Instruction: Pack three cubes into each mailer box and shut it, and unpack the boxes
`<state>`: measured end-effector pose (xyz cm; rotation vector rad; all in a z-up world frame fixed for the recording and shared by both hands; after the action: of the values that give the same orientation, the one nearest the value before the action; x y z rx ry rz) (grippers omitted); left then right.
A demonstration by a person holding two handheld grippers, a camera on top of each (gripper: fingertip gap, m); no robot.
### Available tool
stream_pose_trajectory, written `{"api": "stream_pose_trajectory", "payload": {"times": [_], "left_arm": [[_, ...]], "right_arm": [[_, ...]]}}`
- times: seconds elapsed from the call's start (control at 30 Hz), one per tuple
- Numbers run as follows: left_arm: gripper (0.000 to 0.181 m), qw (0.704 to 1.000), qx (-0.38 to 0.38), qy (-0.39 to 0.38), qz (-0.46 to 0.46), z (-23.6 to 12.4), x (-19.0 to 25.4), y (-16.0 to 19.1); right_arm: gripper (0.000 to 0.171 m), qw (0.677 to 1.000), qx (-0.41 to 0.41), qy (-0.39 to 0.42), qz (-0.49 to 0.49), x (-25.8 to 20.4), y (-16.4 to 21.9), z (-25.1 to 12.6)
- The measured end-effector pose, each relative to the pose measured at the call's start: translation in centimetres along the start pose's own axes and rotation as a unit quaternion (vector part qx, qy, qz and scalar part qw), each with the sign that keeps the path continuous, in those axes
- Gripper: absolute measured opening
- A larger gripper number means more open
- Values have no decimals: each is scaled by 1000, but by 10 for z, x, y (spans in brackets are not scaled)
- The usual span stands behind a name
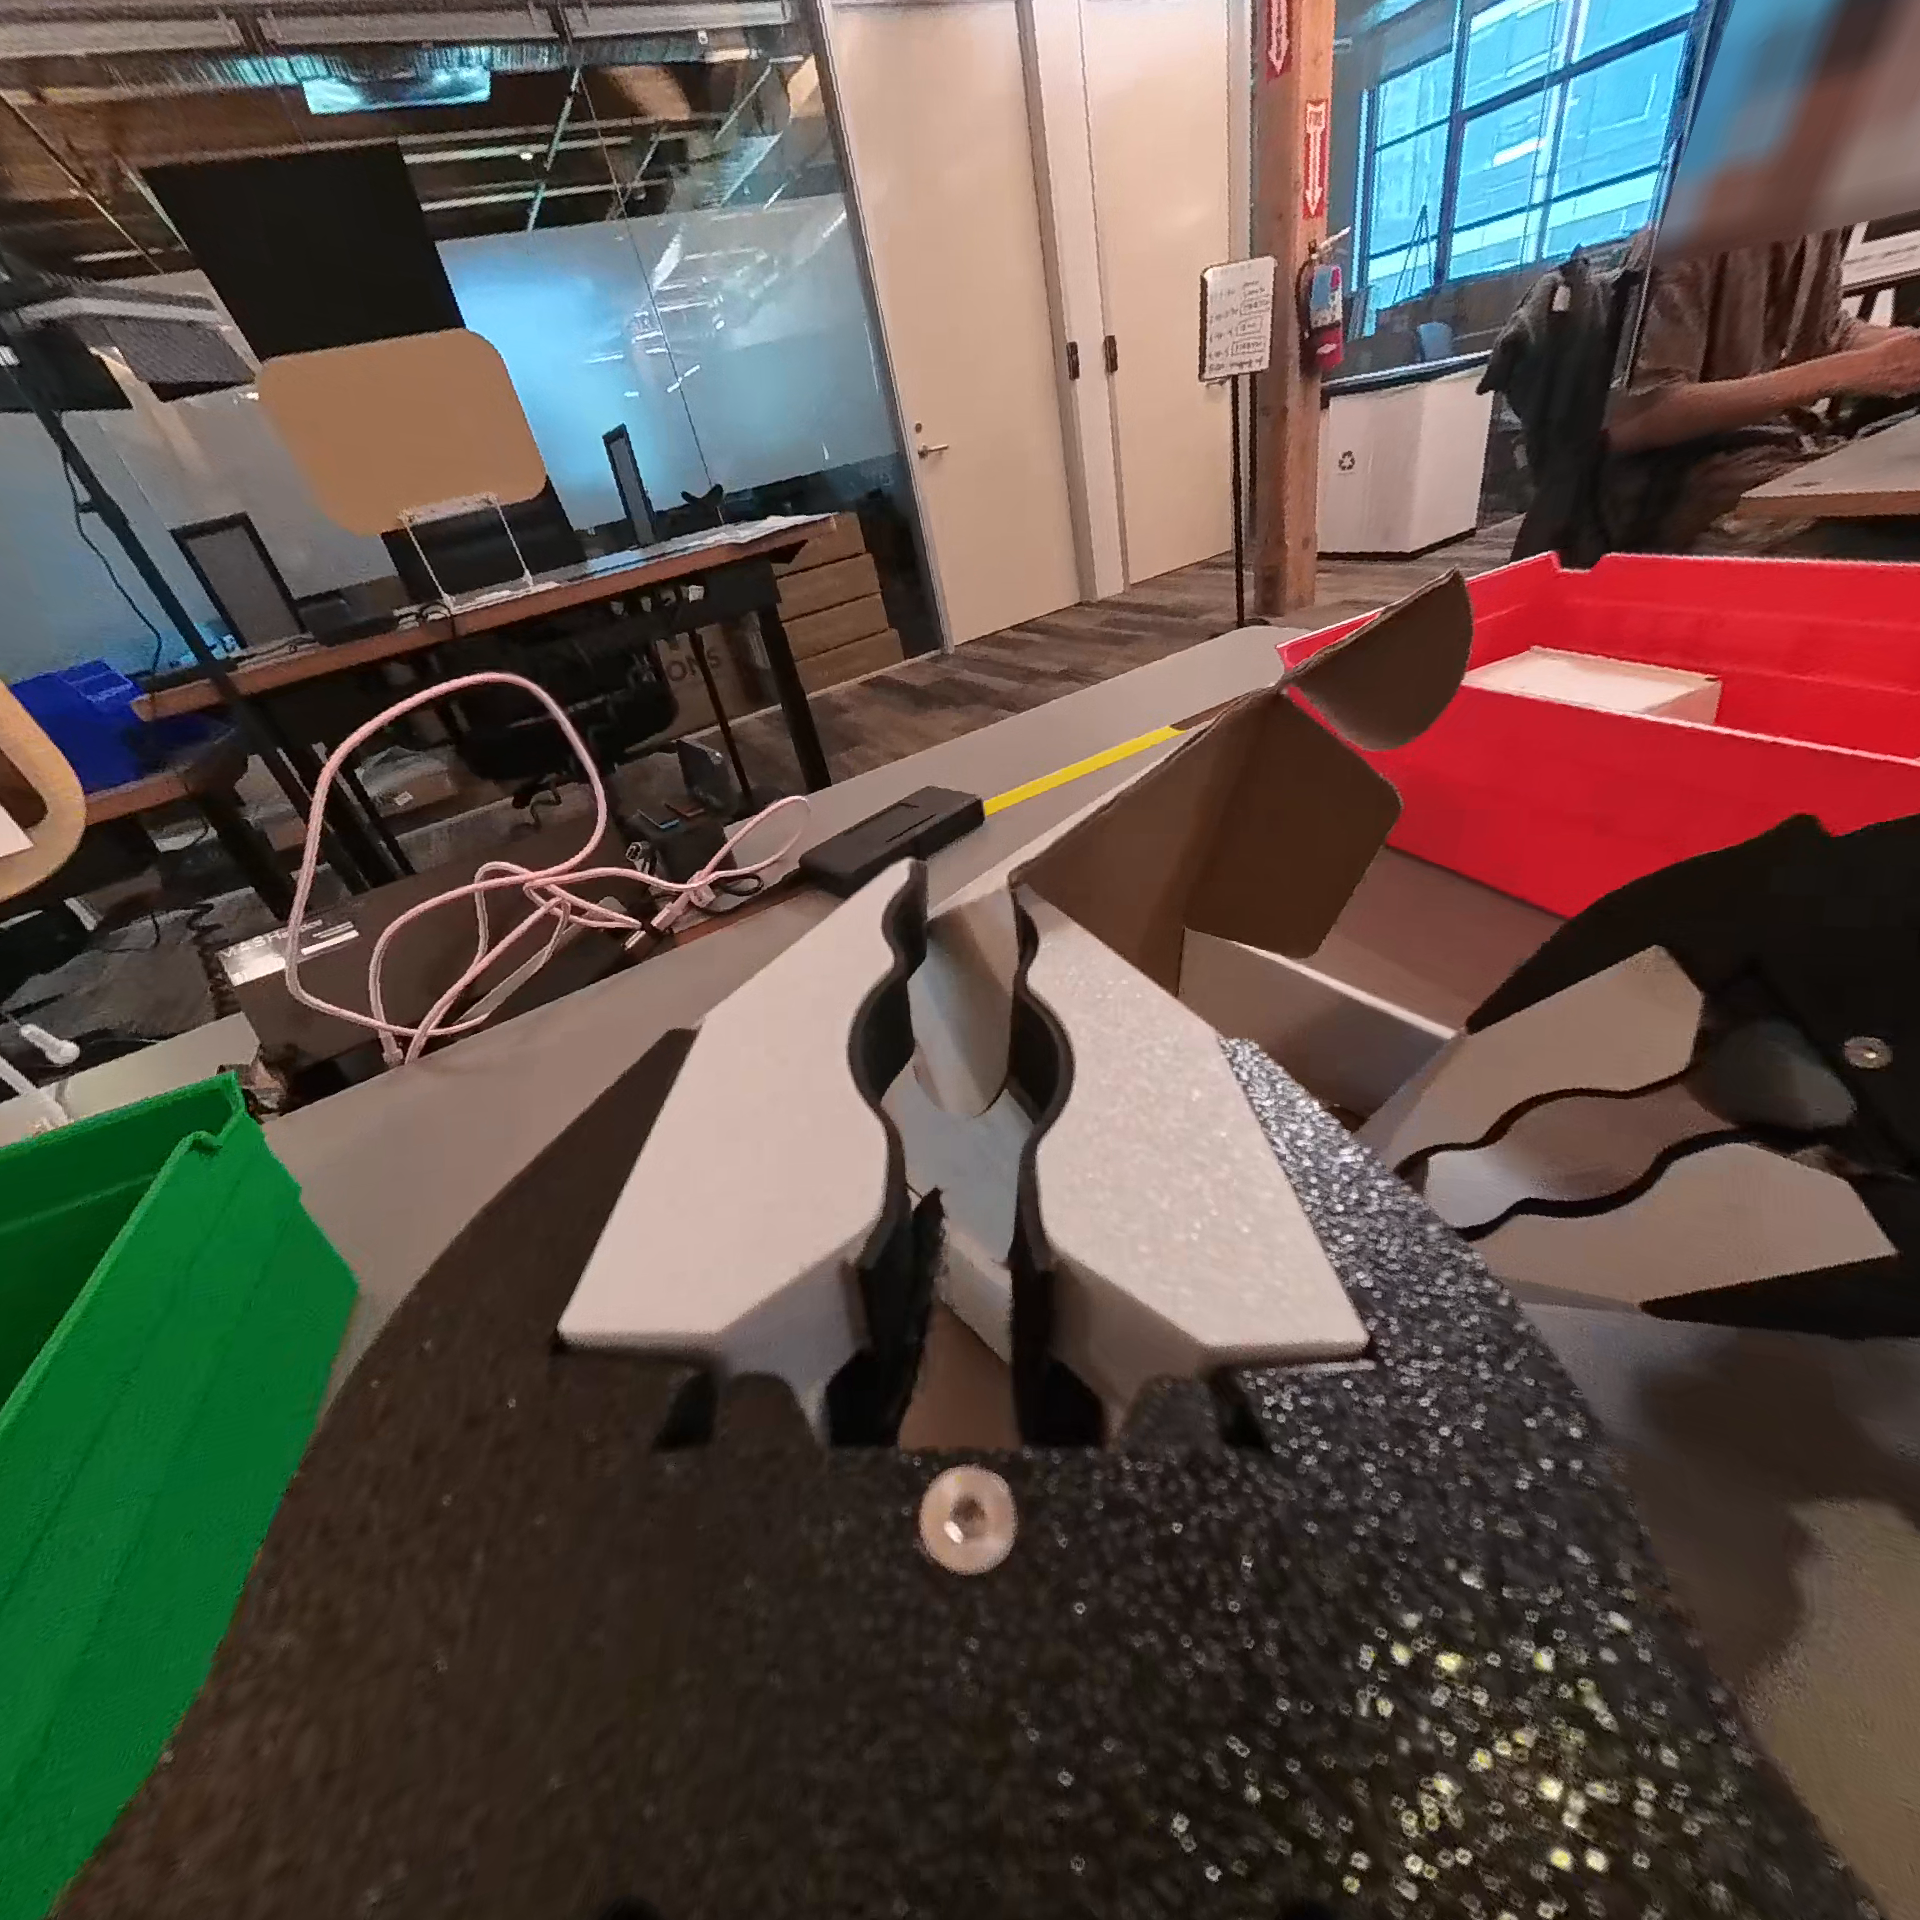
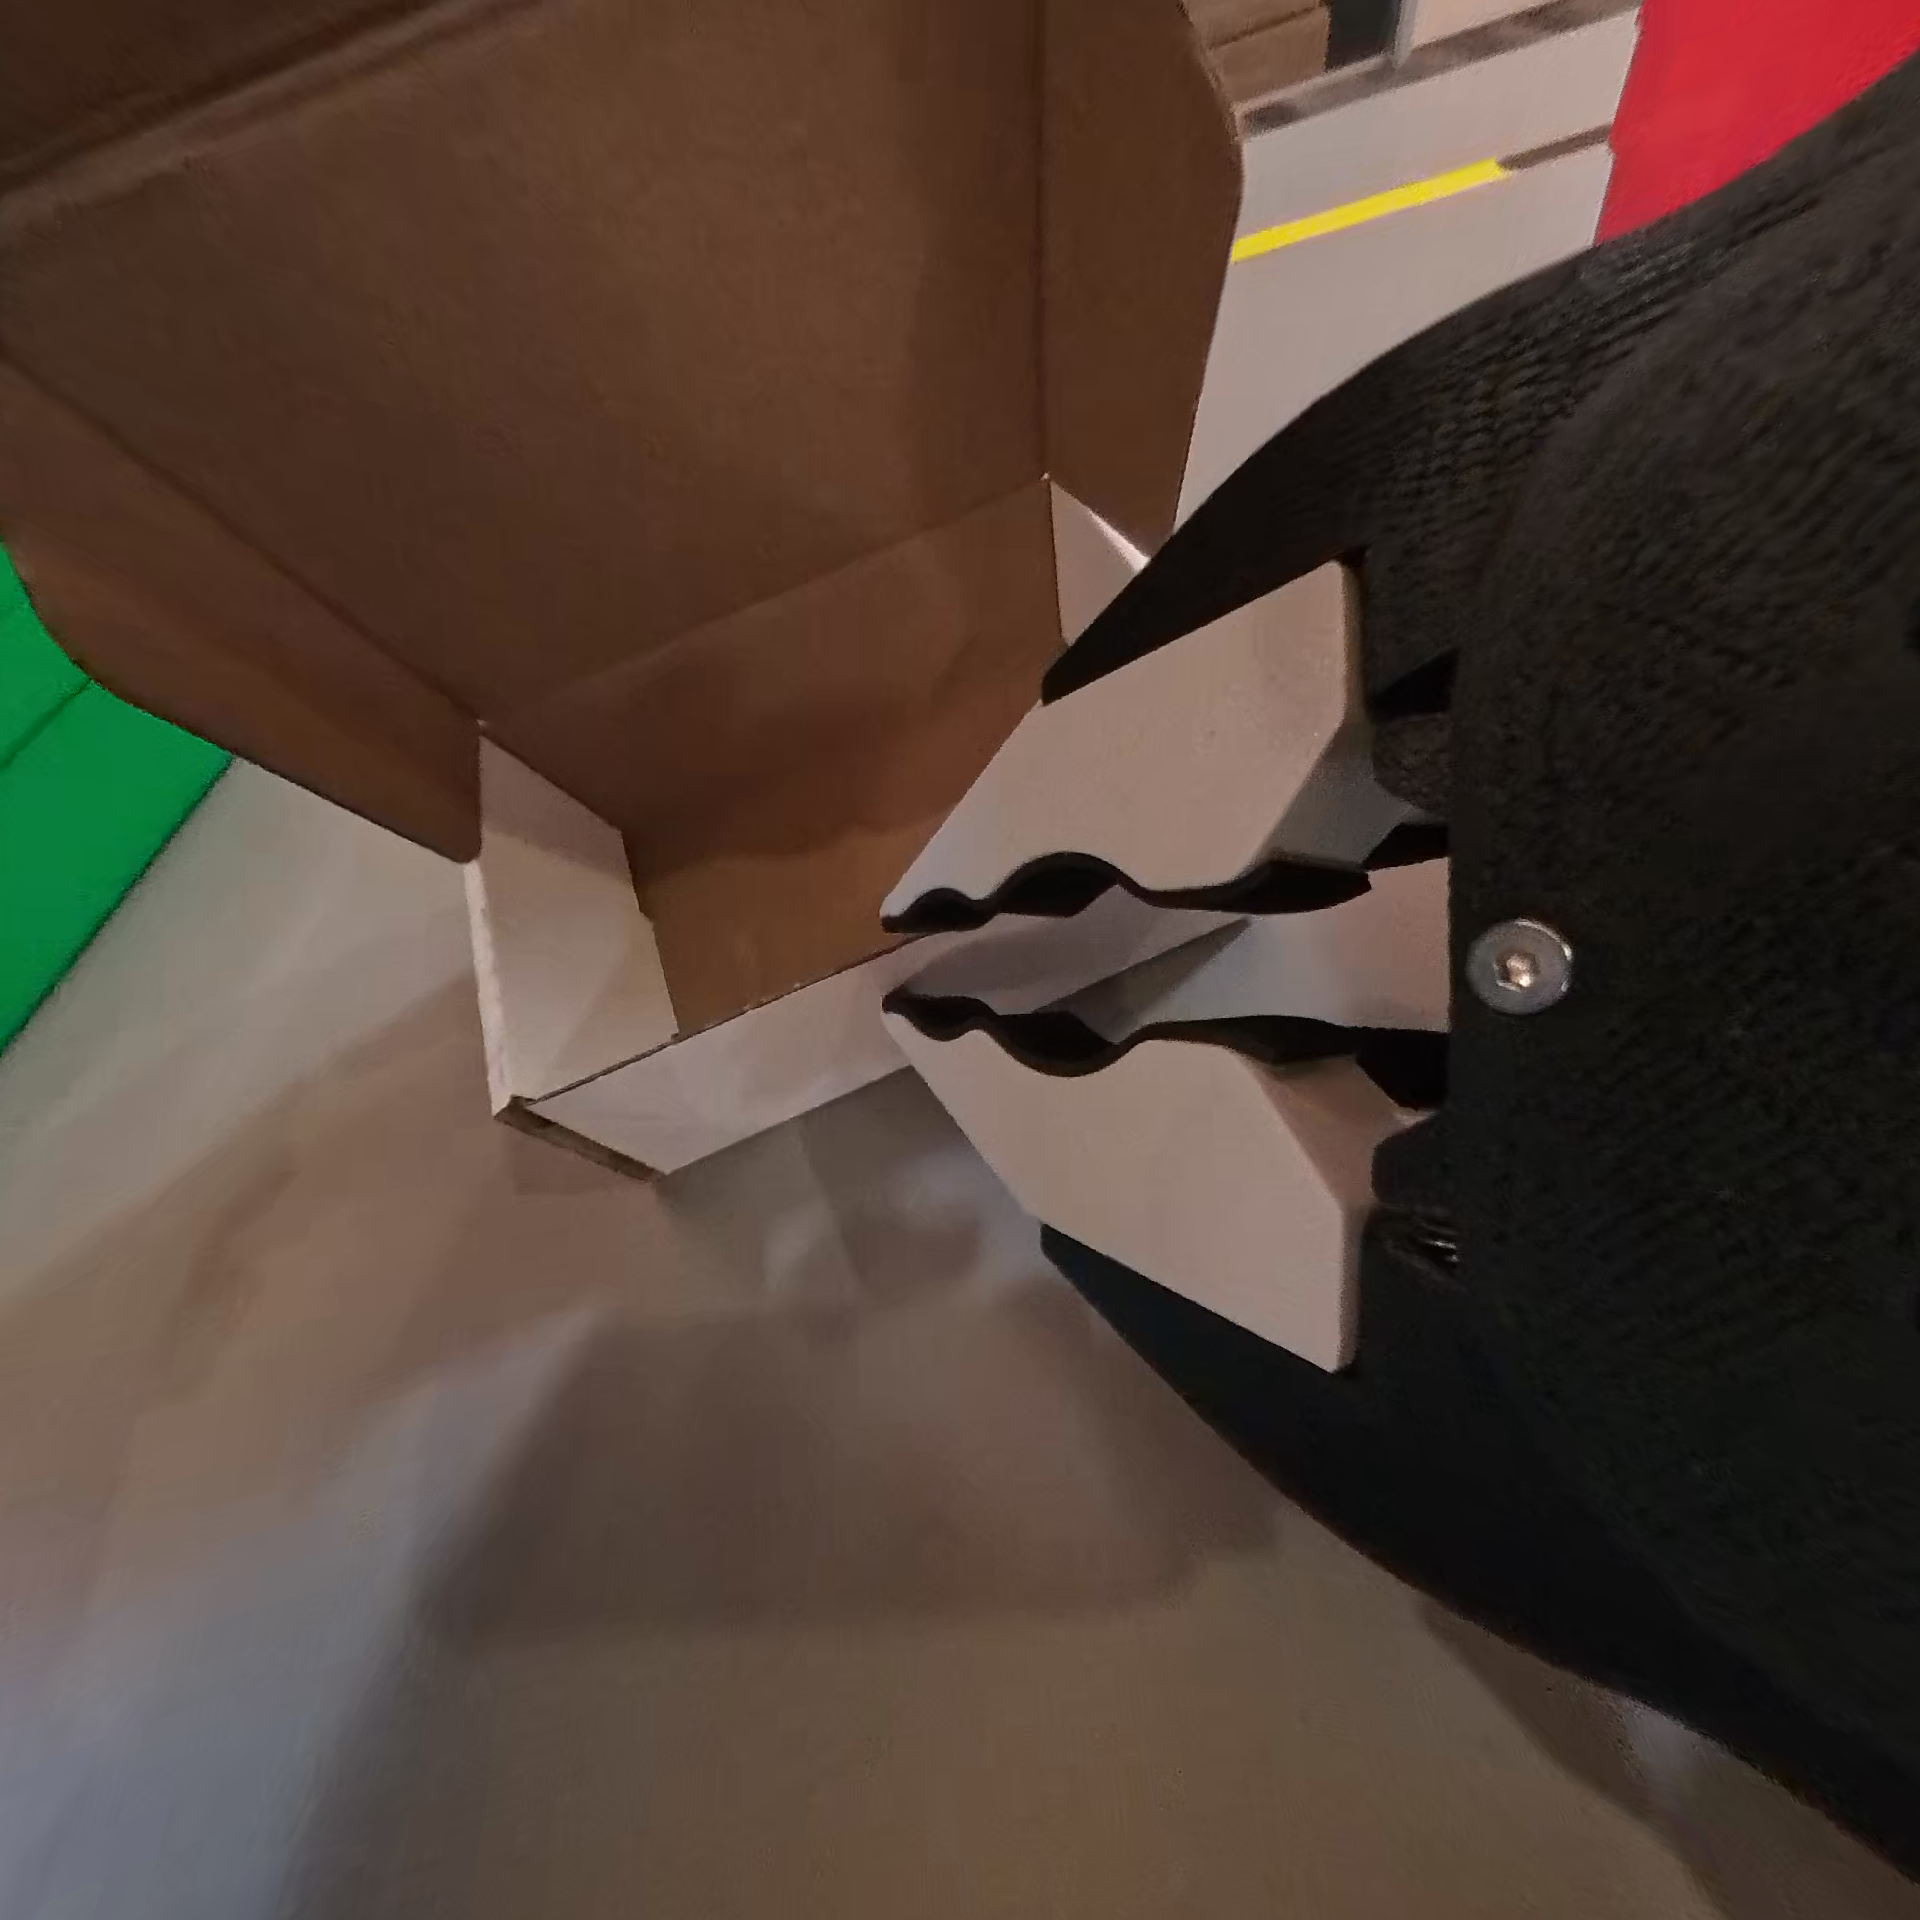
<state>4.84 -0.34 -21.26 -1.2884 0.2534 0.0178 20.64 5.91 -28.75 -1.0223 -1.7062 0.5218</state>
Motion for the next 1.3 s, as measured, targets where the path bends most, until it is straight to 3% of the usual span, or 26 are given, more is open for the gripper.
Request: {"api": "stream_pose_trajectory", "payload": {"times": [0.03,0.17,0.27,0.33,0.4,0.47,0.6,0.73,0.93,1.3], "left_arm": [[11,1000,2,2,2,0,1,-1],[11,1000,-20,-3,16,10,-7,6],[10,999,-21,-12,22,15,-15,8],[10,999,-24,-13,22,16,-19,8],[10,1000,-23,-9,17,15,-19,8],[10,1000,-21,-5,12,15,-18,8],[10,1000,-22,9,-5,18,-15,8],[11,999,-32,8,-10,20,-17,6],[11,998,-37,12,-45,21,-14,5],[11,995,-3,29,-99,0,0,3]], "right_arm": [[10,1000,4,2,6,-1,0,0],[20,999,24,38,-4,-2,-2,-4],[19,989,54,137,9,13,-12,-26],[13,963,57,255,63,34,-9,-45],[19,933,72,312,167,53,3,-57],[34,918,80,285,264,66,15,-53],[28,906,101,257,320,77,24,-36],[6,907,90,274,306,79,17,-28],[9,895,74,270,347,73,18,-25],[4,906,46,278,316,54,21,-27]]}}
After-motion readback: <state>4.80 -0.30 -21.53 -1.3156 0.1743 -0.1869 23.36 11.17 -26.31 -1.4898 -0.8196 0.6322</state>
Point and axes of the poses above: each gripper's, where its closed fingertips meet, z out along the fingers, y out of its underside, x = y × z across the jaws, the point moved 10 cm from there along -z, back along the fingers, and after that the axes turned 15 degrees about x, right-handed, at the moved point
